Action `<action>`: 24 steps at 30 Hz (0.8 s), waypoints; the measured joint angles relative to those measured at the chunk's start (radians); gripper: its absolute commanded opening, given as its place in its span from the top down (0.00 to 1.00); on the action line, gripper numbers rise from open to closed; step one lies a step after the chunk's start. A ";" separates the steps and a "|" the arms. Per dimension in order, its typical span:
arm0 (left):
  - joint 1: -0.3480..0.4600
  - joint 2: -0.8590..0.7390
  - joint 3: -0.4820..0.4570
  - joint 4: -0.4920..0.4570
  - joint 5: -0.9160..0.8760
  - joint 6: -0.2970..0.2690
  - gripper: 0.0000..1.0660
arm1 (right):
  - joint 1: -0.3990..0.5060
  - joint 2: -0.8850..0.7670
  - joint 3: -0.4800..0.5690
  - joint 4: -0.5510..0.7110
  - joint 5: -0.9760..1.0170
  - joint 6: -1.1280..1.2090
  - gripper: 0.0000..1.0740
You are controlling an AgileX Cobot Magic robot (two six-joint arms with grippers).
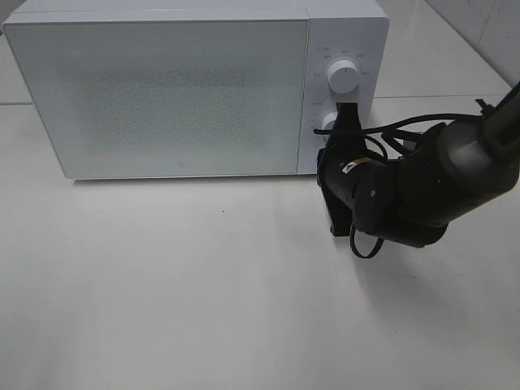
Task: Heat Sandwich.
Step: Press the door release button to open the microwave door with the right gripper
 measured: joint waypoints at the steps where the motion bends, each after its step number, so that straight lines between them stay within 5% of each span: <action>1: 0.000 0.000 0.000 0.000 0.000 0.000 0.03 | -0.005 0.007 -0.002 -0.005 0.003 0.001 1.00; 24: 0.000 0.000 0.000 0.001 0.000 0.000 0.03 | -0.056 0.099 -0.083 -0.017 0.009 0.006 1.00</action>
